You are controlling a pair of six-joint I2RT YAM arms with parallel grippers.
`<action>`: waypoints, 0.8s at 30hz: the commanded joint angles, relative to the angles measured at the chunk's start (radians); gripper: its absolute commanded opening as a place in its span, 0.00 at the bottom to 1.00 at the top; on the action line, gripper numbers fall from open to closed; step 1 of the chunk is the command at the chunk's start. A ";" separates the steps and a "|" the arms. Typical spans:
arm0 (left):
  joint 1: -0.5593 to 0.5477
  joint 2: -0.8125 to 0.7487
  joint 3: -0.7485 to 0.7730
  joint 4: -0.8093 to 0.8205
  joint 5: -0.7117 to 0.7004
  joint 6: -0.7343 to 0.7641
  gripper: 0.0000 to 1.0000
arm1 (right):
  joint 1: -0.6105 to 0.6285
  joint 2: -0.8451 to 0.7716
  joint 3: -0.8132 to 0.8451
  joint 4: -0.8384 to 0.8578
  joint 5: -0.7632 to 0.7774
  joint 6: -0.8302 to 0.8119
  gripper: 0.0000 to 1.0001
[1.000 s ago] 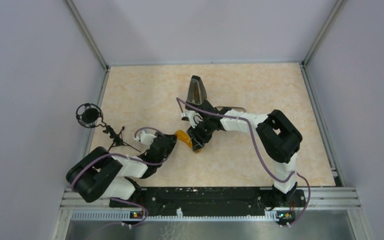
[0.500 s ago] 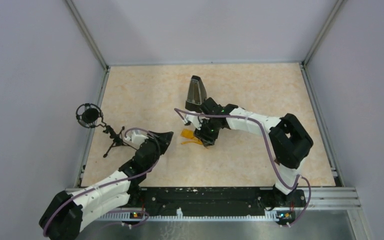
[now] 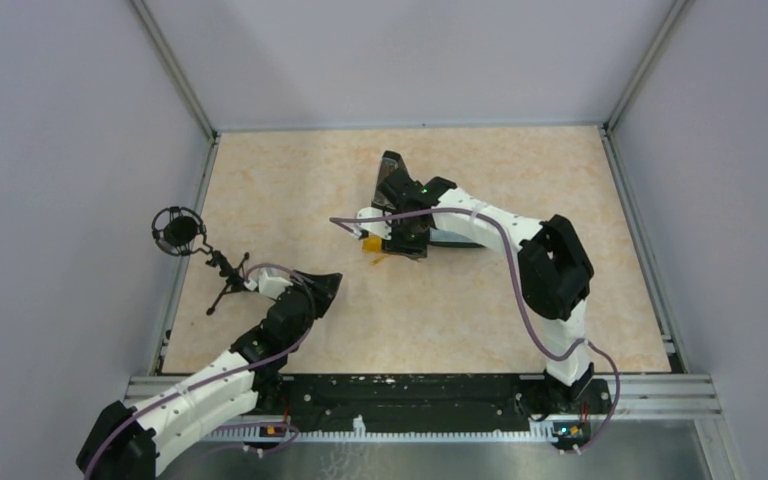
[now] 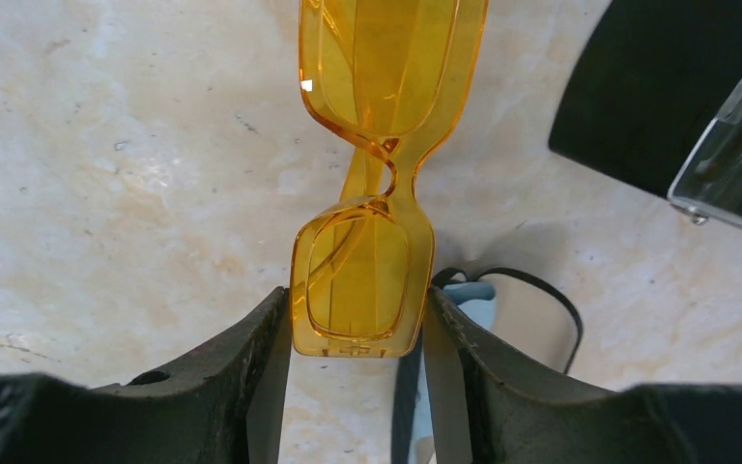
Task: Organize the sunglasses
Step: Pick up the sunglasses from the center of the board, then place the sunglasses in the sunglasses case.
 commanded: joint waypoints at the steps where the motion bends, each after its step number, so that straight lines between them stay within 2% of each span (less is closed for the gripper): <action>1: 0.002 -0.011 -0.013 -0.013 -0.005 0.007 0.51 | -0.020 0.046 0.137 -0.112 0.073 -0.076 0.18; 10: 0.003 0.003 -0.028 0.010 0.010 -0.004 0.51 | -0.125 0.140 0.358 -0.275 0.081 -0.141 0.17; 24: 0.003 0.066 -0.033 0.071 0.039 -0.004 0.51 | -0.258 0.142 0.334 -0.361 -0.001 -0.234 0.15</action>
